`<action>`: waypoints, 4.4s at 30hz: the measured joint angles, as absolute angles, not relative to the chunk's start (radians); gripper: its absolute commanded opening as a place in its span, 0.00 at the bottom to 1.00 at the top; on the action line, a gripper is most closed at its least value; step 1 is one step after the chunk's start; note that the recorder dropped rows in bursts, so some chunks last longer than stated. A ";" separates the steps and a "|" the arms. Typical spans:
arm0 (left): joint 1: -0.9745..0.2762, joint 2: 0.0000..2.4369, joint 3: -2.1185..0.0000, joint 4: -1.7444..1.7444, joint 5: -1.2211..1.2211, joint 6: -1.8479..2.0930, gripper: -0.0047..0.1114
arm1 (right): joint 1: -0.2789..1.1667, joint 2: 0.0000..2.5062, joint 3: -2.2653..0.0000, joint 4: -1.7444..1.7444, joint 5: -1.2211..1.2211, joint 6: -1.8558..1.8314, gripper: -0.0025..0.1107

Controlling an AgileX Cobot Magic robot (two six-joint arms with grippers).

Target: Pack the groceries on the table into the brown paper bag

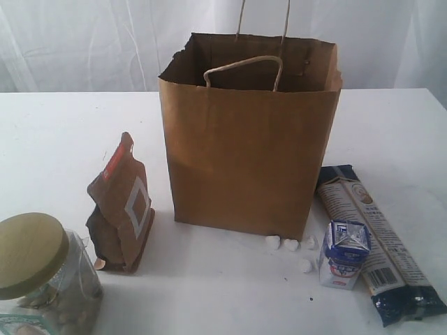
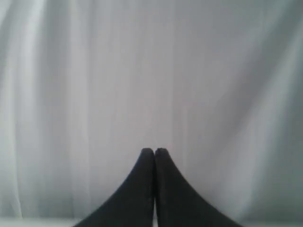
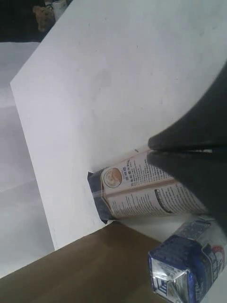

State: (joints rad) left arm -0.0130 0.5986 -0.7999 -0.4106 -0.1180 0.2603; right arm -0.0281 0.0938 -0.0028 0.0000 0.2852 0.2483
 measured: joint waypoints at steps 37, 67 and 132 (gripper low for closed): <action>-0.013 1.300 -1.164 -0.337 1.129 0.466 0.94 | -0.028 0.094 -0.003 0.000 0.285 0.248 0.02; -0.295 1.305 -1.129 -0.241 1.129 0.529 0.94 | -0.028 0.094 -0.003 0.000 0.285 0.249 0.02; -0.488 1.301 -1.040 0.032 1.128 0.331 0.04 | -0.028 0.094 -0.003 0.000 0.285 0.251 0.02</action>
State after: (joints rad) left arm -0.4884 1.3009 -1.0399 0.0325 1.1276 0.3305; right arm -0.0281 0.0938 -0.0028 0.0000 0.2852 0.2506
